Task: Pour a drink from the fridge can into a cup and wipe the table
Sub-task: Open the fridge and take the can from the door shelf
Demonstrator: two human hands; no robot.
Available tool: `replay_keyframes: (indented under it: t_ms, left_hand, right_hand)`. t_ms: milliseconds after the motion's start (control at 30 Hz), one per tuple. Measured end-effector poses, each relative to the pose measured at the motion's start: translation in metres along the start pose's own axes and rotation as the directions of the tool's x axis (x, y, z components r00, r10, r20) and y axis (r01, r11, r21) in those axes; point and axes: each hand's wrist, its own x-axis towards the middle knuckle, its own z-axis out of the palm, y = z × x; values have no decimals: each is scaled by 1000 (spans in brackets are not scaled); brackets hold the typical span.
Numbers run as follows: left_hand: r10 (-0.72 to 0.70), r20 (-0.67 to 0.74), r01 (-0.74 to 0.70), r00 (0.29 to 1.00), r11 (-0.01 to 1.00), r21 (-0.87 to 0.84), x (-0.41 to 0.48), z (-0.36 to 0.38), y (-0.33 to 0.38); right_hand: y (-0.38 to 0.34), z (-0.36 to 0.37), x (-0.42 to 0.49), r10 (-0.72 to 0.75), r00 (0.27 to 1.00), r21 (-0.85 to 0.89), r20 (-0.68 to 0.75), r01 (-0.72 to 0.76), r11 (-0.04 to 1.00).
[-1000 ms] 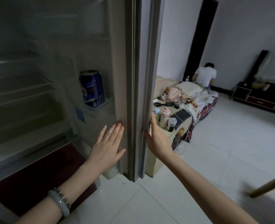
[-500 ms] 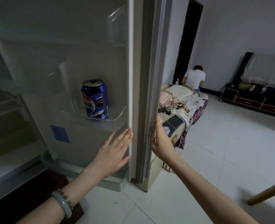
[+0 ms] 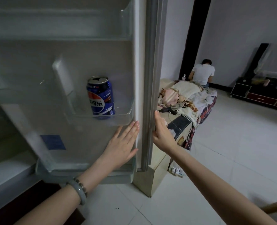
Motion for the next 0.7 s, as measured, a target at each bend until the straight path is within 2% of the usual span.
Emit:
replay_keyframes:
  t_ms: [200, 467, 700]
  left_hand:
    - [-56, 20, 55, 998, 998, 41, 35, 19, -12]
    - [-147, 83, 140, 986, 987, 83, 76, 39, -25]
    - [-161, 133, 143, 978, 981, 134, 78, 55, -23]
  right_hand:
    - [24, 0, 49, -32, 995, -49, 97, 37, 998]
    - [53, 10, 107, -115, 985, 15, 127, 114, 993]
    - [70, 16, 116, -194, 972, 57, 130, 188, 980]
